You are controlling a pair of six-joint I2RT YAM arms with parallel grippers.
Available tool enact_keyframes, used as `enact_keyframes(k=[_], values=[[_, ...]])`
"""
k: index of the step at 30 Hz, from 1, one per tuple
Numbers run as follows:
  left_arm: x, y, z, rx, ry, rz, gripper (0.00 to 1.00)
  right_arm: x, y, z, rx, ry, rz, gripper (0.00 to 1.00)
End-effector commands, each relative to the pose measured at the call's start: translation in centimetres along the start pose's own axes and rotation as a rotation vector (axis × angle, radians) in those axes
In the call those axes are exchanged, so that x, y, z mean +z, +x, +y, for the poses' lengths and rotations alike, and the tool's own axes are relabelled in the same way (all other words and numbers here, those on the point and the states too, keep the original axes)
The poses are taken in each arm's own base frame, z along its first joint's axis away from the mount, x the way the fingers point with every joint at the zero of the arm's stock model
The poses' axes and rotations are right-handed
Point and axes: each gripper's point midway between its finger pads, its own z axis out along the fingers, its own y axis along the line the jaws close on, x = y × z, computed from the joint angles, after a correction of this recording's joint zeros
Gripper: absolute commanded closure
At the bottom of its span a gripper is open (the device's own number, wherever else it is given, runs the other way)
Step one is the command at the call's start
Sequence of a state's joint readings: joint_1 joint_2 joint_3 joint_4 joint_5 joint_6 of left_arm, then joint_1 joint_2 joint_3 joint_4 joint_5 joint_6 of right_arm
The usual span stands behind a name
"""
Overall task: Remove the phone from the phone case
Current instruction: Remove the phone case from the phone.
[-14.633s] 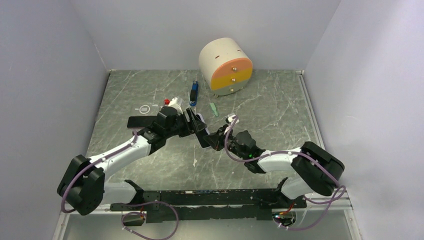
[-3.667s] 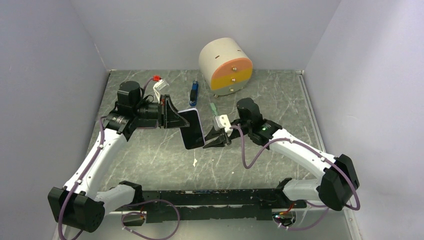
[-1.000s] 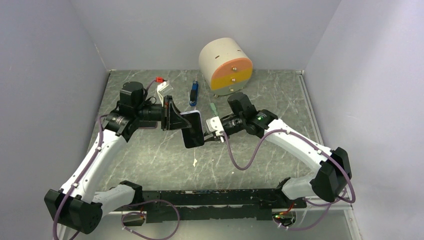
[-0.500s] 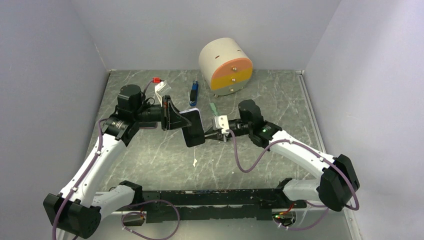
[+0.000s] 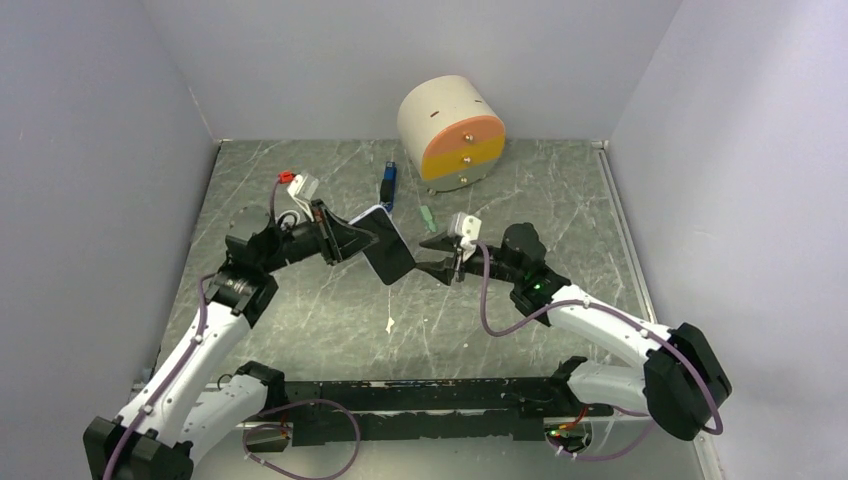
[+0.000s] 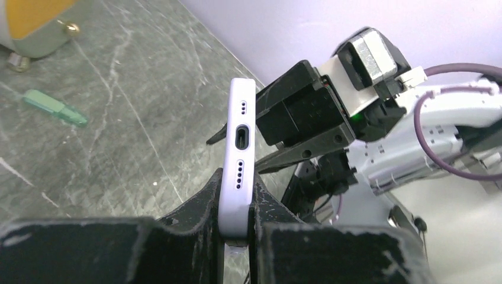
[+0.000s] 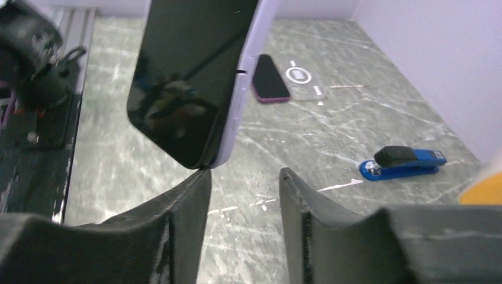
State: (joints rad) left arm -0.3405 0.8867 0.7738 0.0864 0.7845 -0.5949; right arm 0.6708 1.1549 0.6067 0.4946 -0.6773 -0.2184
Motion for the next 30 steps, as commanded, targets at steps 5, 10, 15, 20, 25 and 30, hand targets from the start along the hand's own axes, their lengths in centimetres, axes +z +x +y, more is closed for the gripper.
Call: enact_keyframes(k=[5,10,15,20,25,30], values=[[-2.0,-4.4,0.5,-0.007,-0.149,-0.333,0.97,-1.8,-5.5,-3.9,0.189,0.297,-0.21,0.35],[-2.6,-4.7,1.7,-0.054,-0.181,-0.43,0.97,-2.4,-6.7,-4.0,0.4,0.334,-0.339,0.28],[-3.0,-5.4,2.2,-0.086,-0.191,-0.511,0.97,-1.7,-7.4,-3.2,0.636,0.273,-0.421,0.28],[-2.9,-5.9,2.4,-0.129,-0.166,-0.567,0.98,-0.1,-6.0,-2.8,0.799,0.219,-0.391,0.3],[-2.7,-6.2,2.4,-0.168,-0.131,-0.598,0.97,0.8,-6.2,-2.1,0.881,0.155,-0.413,0.36],[-2.2,-6.3,2.2,-0.175,-0.108,-0.585,0.97,1.2,-6.8,-1.8,0.904,0.11,-0.428,0.4]])
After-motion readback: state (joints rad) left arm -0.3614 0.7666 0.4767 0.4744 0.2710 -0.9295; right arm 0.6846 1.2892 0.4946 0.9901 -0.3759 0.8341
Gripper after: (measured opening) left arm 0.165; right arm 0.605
